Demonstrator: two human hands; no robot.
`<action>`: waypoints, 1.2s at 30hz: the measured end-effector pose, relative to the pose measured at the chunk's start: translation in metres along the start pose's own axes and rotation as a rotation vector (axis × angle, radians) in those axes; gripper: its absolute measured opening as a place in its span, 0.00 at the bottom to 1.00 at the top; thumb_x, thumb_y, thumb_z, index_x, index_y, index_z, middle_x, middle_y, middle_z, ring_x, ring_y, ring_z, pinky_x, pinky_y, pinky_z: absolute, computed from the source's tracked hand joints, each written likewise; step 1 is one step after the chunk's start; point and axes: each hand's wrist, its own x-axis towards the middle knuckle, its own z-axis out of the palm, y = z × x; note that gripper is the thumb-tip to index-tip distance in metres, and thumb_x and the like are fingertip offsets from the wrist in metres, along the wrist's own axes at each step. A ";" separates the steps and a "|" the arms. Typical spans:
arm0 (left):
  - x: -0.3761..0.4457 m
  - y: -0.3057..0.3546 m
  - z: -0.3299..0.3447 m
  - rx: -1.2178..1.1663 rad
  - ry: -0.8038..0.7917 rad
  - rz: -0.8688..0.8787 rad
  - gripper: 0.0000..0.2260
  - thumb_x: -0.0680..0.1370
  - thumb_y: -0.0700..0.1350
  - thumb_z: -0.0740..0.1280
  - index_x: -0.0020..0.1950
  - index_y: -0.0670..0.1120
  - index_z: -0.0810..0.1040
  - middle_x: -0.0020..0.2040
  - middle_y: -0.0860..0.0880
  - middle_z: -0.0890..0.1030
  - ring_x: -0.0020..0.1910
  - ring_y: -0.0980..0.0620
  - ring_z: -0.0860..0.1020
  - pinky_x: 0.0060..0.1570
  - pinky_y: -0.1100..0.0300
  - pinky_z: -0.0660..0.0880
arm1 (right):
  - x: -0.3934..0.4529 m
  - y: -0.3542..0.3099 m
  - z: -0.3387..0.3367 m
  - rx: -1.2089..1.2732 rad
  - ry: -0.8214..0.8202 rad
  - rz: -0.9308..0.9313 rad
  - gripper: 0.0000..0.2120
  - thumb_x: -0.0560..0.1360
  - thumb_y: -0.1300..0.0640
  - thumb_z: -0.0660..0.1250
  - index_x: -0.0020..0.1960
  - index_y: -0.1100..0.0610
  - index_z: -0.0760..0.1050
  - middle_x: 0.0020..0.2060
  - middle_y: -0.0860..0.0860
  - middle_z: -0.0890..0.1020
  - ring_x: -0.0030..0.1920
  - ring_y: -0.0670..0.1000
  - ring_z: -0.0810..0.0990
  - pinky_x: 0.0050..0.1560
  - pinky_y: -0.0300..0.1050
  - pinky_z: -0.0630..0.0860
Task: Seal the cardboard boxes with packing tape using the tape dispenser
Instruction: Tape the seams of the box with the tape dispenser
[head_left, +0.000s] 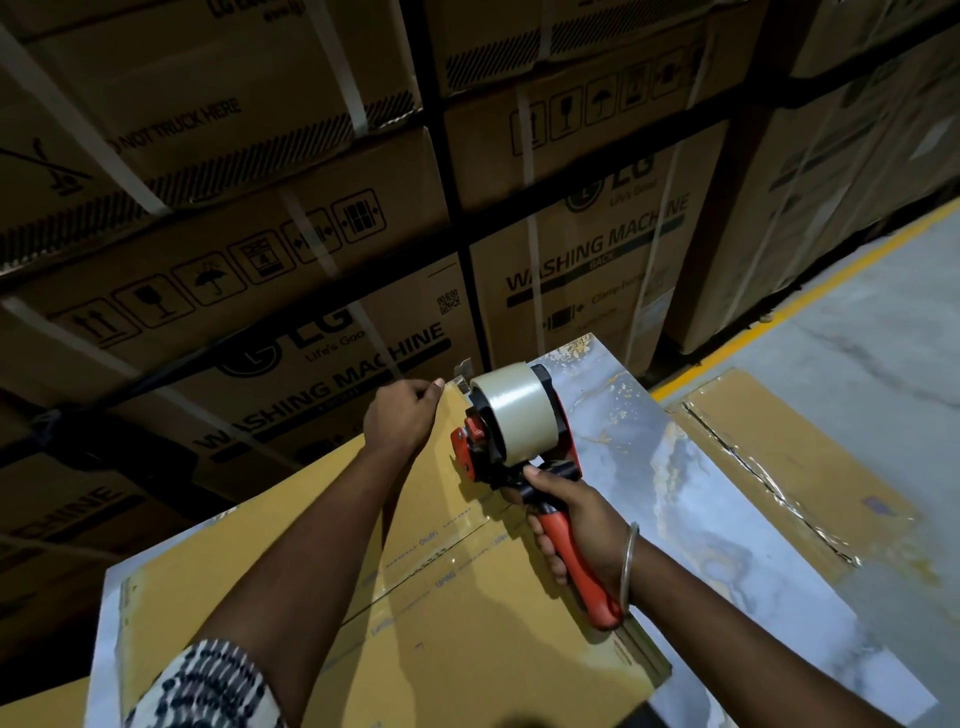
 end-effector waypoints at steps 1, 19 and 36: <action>0.000 0.000 0.000 0.005 0.002 -0.008 0.20 0.83 0.59 0.59 0.63 0.47 0.82 0.54 0.47 0.84 0.51 0.49 0.81 0.46 0.55 0.77 | -0.001 -0.001 0.000 -0.012 0.006 -0.003 0.28 0.71 0.33 0.65 0.30 0.58 0.70 0.25 0.55 0.70 0.21 0.52 0.67 0.26 0.42 0.65; 0.000 -0.003 0.004 0.080 0.011 0.009 0.18 0.83 0.60 0.58 0.62 0.52 0.81 0.55 0.48 0.82 0.57 0.43 0.78 0.56 0.46 0.74 | -0.082 0.054 -0.040 -0.034 0.058 -0.009 0.29 0.70 0.34 0.70 0.34 0.61 0.71 0.25 0.58 0.68 0.21 0.54 0.63 0.24 0.42 0.61; -0.001 -0.010 -0.010 0.312 -0.217 0.850 0.24 0.79 0.67 0.53 0.64 0.55 0.77 0.64 0.55 0.78 0.68 0.52 0.73 0.59 0.46 0.72 | -0.073 0.050 -0.045 -0.058 0.030 0.006 0.30 0.68 0.33 0.70 0.32 0.60 0.71 0.25 0.57 0.68 0.20 0.54 0.64 0.23 0.43 0.62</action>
